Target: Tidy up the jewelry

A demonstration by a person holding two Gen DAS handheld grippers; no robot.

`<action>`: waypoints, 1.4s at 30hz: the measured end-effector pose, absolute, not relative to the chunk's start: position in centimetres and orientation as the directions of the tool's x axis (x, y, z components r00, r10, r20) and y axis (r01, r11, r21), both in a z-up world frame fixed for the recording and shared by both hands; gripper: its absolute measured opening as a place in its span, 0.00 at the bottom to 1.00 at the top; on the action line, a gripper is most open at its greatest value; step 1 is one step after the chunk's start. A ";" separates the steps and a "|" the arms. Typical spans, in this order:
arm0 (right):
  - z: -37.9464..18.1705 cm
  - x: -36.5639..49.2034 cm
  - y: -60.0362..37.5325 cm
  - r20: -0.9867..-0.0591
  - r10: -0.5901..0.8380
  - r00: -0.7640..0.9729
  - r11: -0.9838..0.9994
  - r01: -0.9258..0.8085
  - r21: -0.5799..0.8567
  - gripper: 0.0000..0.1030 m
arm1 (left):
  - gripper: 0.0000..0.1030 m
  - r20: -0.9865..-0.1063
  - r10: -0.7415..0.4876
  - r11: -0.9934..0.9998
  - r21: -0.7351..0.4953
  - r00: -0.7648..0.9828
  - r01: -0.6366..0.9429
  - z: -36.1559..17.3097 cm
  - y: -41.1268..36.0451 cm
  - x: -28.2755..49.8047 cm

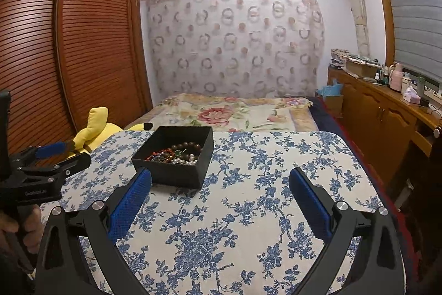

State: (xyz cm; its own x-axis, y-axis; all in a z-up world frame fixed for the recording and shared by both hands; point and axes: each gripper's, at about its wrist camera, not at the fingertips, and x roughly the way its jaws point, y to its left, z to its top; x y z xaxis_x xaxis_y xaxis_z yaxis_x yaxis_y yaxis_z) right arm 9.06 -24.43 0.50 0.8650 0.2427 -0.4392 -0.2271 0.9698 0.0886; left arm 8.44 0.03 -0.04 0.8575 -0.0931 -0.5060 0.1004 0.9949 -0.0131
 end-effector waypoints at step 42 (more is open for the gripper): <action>0.1 9.0 -25.0 -0.441 0.224 0.869 0.974 -0.205 0.092 0.98 | 0.92 -0.486 -0.099 0.994 -0.007 0.869 0.109 0.4 -0.8 7.1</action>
